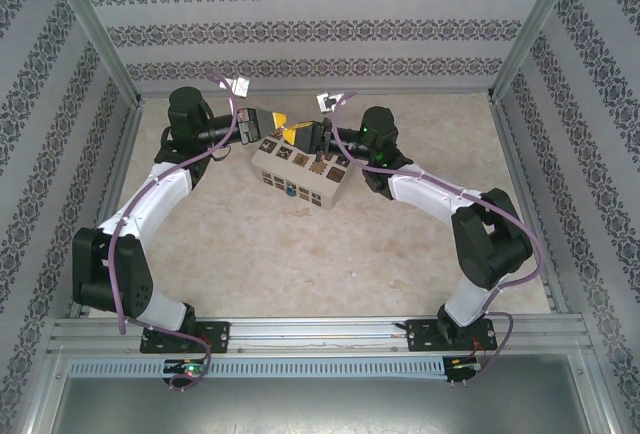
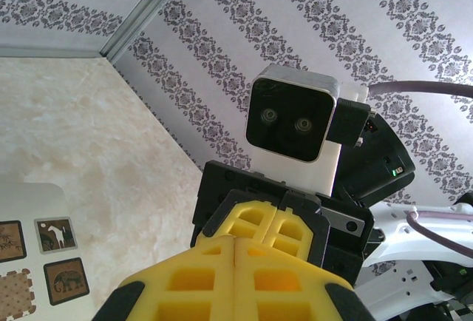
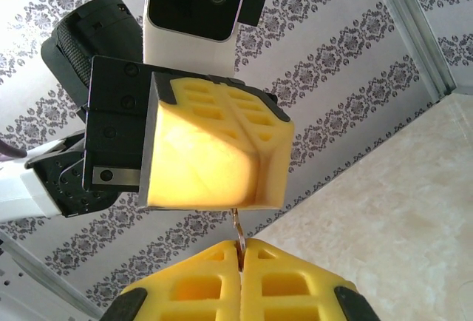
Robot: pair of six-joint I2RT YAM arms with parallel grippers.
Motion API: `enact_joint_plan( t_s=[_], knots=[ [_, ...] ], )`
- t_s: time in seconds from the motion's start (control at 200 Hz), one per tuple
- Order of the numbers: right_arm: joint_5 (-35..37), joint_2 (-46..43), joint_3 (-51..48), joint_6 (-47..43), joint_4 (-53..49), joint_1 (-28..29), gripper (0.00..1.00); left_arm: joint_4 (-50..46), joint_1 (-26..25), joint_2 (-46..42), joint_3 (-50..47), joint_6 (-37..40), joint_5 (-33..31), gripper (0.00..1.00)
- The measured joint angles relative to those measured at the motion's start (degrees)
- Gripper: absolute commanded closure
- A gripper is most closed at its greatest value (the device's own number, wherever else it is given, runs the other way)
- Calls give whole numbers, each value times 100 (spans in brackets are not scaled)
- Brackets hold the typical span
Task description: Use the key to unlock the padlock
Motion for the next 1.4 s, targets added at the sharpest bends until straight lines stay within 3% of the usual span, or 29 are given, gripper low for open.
enact_joint_plan(
  t_s=[0.075,0.145,0.215,0.4,0.54,0.739,0.904,1.079,1.249,1.404],
  knots=[
    [76,-17,0,-177,-92,0,100,-24,7,0,0,0,-33,82],
    [249,-107,-37,-457,-308,0,100,-37,28,-11,2,-72,-46,62],
    [450,-271,-136,-774,-573,0,100,-35,114,-57,9,-160,-103,51],
    [1250,-940,-345,-2033,-1530,133,100,-138,463,-341,20,-376,-433,37],
    [2177,-1397,-350,-3261,-2267,487,100,-892,638,-640,122,-389,-916,30],
    [3816,-1690,-387,-5289,-2793,1220,100,-2618,640,-1025,444,-326,-1993,26],
    [4706,-1687,-387,-6697,-2962,1563,100,-3156,627,-1412,197,-636,-2723,25],
    [5025,-1606,-387,-7549,-2962,1561,100,-3589,457,-1547,83,-1099,-3410,22],
    [5062,-1449,-378,-8168,-2966,1563,100,-4730,-46,-1408,479,-1657,-4238,22],
    [5060,-1318,-286,-8496,-3008,1563,100,-4916,-240,-1357,573,-2435,-4277,29]
  ],
)
